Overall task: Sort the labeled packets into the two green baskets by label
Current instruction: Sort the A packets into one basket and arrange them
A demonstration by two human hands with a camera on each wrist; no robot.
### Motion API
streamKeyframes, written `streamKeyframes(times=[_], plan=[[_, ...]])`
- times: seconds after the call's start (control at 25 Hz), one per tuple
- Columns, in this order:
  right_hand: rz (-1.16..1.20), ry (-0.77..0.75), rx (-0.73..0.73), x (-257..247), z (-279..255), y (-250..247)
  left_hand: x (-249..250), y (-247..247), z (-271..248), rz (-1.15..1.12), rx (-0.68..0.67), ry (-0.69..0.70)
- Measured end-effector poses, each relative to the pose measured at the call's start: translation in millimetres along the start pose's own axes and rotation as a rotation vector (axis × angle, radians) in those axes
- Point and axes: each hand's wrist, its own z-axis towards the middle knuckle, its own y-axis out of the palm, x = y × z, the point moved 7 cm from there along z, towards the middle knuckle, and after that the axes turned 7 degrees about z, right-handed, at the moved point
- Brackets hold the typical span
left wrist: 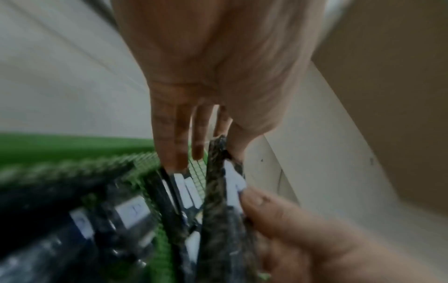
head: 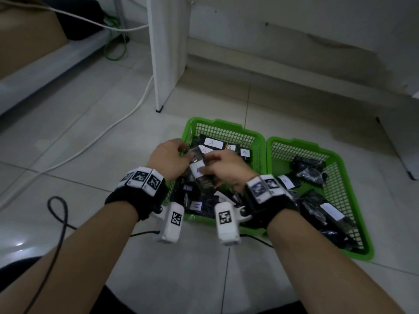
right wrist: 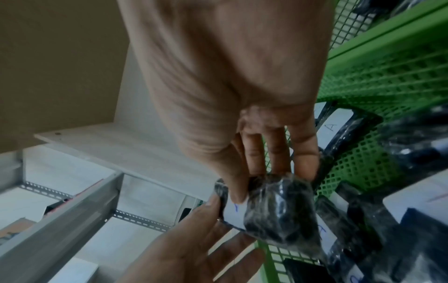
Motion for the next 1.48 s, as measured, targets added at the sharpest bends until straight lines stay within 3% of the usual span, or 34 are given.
streamKeyframes(times=[0.12,0.16,0.32,0.44,0.56,0.72,0.8,1.12,1.32,1.48], plan=[[0.218,-0.094,0.053,-4.6,-22.4,-35.3,24.6,13.0,-8.6,-0.690,-0.191,-0.098],[0.240,-0.104,0.071,-1.6,-26.1,-41.9,29.2,11.8,-11.4,-0.794,-0.205,-0.103],[0.016,-0.119,0.178,17.6,-34.3,-71.2,32.0,-9.5,10.2,-0.785,-0.070,-0.097],[-0.316,-0.109,0.277,33.8,-40.2,-89.5,44.2,-16.3,44.2,-0.553,-0.056,-0.058],[-0.559,-0.075,0.333,45.1,-39.6,-97.0,82.8,-6.7,73.7,-0.094,-0.086,0.134],[-0.659,-0.134,0.333,50.6,-26.4,-97.2,119.0,42.5,99.9,0.408,-0.238,0.377],[-0.647,-0.164,0.344,53.2,-23.5,-99.0,112.1,69.3,107.7,0.584,-0.288,0.404],[-0.592,-0.207,0.353,54.5,-22.8,-107.0,65.9,94.9,121.5,0.805,-0.261,0.401],[-0.671,-0.216,0.367,52.7,-24.3,-99.0,77.3,95.6,128.7,0.943,-0.183,0.496],[-0.691,-0.203,0.364,53.0,-22.9,-97.9,78.7,99.7,130.3,0.968,-0.140,0.470]])
